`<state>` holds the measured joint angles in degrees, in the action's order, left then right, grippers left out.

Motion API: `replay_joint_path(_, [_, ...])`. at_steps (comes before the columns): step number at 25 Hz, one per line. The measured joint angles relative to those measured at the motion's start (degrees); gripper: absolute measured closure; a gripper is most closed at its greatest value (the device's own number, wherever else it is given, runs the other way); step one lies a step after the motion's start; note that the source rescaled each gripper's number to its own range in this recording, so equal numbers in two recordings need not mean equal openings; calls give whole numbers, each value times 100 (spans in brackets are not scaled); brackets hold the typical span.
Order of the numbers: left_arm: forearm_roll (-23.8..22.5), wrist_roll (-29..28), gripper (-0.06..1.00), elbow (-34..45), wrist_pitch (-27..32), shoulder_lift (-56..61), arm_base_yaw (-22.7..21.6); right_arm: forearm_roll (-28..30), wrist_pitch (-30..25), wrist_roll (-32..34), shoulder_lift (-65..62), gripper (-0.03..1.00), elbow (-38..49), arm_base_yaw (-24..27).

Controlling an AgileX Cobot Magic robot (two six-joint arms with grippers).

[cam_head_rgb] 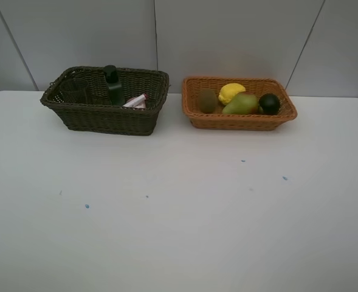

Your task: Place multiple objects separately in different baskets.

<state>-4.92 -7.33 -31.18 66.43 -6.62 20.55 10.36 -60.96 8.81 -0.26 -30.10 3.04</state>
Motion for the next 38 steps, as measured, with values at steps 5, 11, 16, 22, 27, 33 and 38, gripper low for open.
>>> replay_joint_path(5, [5,-17,-6,-1,12,316,0,0,0,0,0,-3,0,0])
replay_joint_path(11, [5,-42,-6,-1,139,341,0,0,0,0,0,-3,0,0])
replay_joint_path(16, [-26,-86,-6,-1,86,341,0,0,0,0,0,-3,0,0])
replay_joint_path(22, [-112,-93,-6,203,-400,347,0,0,0,0,0,-3,0,0])
replay_joint_path(27, [-112,-93,-6,209,-471,347,0,0,0,0,0,-3,0,0])
replay_joint_path(33, [-112,-93,-6,209,-471,347,0,0,0,0,0,-3,0,0])
replay_joint_path(38, [-112,-93,-6,209,-471,347,-297,0,0,0,0,-3,0,0])
